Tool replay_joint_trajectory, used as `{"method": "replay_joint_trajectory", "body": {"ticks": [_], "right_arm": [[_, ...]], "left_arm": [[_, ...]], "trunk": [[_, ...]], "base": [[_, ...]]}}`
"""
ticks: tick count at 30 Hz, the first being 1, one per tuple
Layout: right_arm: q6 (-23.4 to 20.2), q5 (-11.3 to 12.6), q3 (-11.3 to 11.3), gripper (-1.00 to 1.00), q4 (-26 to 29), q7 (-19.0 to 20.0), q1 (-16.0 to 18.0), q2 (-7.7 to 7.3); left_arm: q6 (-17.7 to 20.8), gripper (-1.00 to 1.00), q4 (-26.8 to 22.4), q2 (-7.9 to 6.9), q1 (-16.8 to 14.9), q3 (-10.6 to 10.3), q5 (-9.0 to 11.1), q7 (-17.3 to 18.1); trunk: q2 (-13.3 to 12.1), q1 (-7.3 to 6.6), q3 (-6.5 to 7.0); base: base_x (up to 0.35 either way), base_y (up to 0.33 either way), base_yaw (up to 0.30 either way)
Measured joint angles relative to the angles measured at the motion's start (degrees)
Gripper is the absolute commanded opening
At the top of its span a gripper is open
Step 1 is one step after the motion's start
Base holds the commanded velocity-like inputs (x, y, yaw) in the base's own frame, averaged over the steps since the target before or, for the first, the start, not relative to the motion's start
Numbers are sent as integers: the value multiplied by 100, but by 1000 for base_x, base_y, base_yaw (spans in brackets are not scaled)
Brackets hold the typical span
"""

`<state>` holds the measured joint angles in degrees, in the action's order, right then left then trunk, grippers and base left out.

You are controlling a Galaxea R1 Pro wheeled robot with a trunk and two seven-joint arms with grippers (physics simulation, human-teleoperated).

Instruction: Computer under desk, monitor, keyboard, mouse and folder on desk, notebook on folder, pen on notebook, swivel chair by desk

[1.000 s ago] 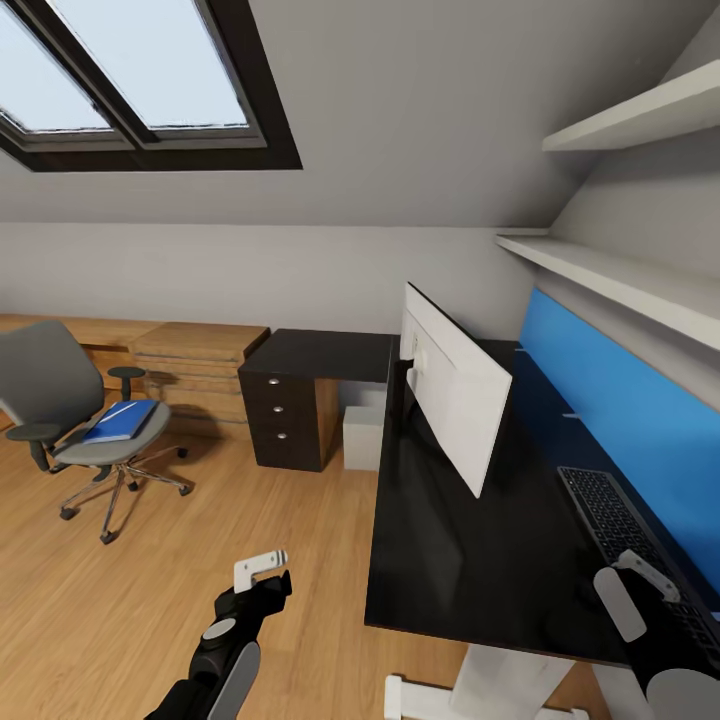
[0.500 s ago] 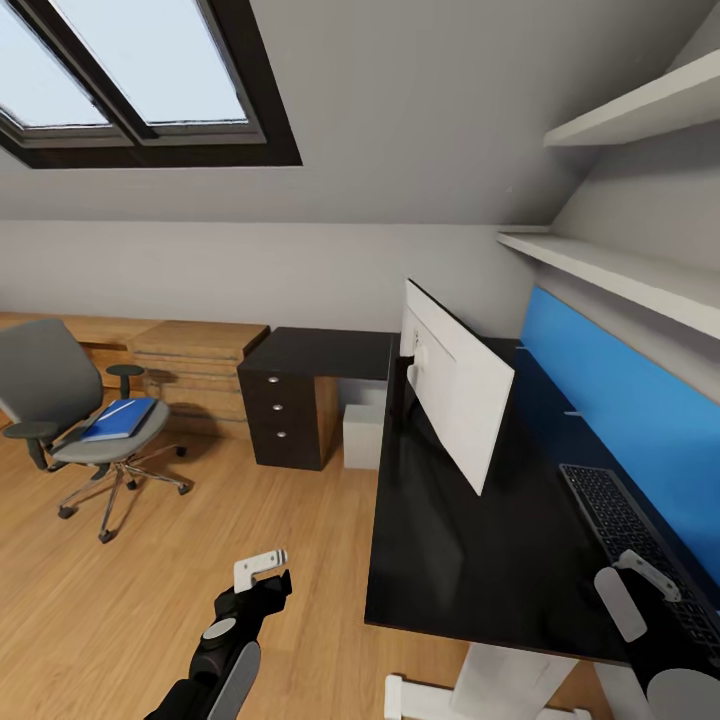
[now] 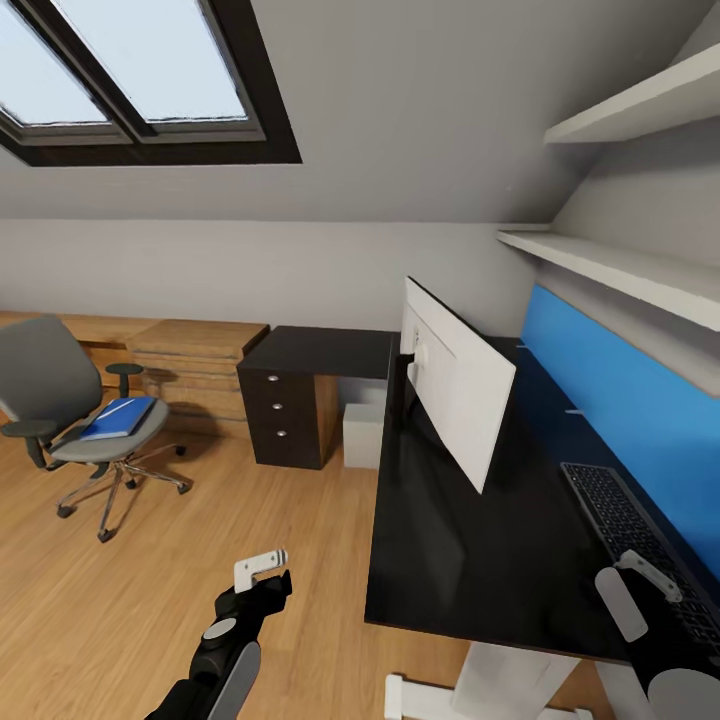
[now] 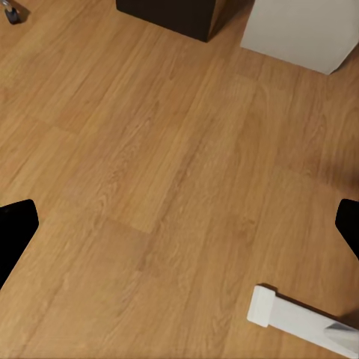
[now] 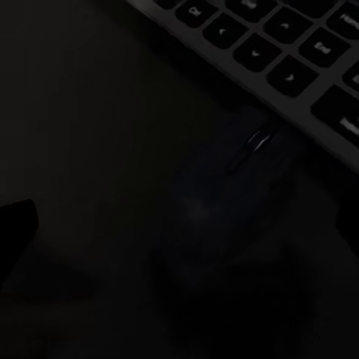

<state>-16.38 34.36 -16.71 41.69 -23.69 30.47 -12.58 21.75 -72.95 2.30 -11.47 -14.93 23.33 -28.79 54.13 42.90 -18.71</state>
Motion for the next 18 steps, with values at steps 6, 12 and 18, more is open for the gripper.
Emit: {"method": "replay_joint_trajectory", "body": {"ticks": [6,12,18], "right_arm": [[-3,4,-13,100,-2,0,0,0],[-8,6,-16,100,-2,0,0,2],[-9,6,-25,100,-5,0,0,-7]], "left_arm": [[0,100,0,0,0,0,0,0],[0,100,0,0,0,0,1,0],[0,100,0,0,0,0,7,5]], "trunk": [[241,132,-108],[482,264,-216],[604,330,-270]], "base": [[0,0,0],[0,0,0],[0,0,0]]}}
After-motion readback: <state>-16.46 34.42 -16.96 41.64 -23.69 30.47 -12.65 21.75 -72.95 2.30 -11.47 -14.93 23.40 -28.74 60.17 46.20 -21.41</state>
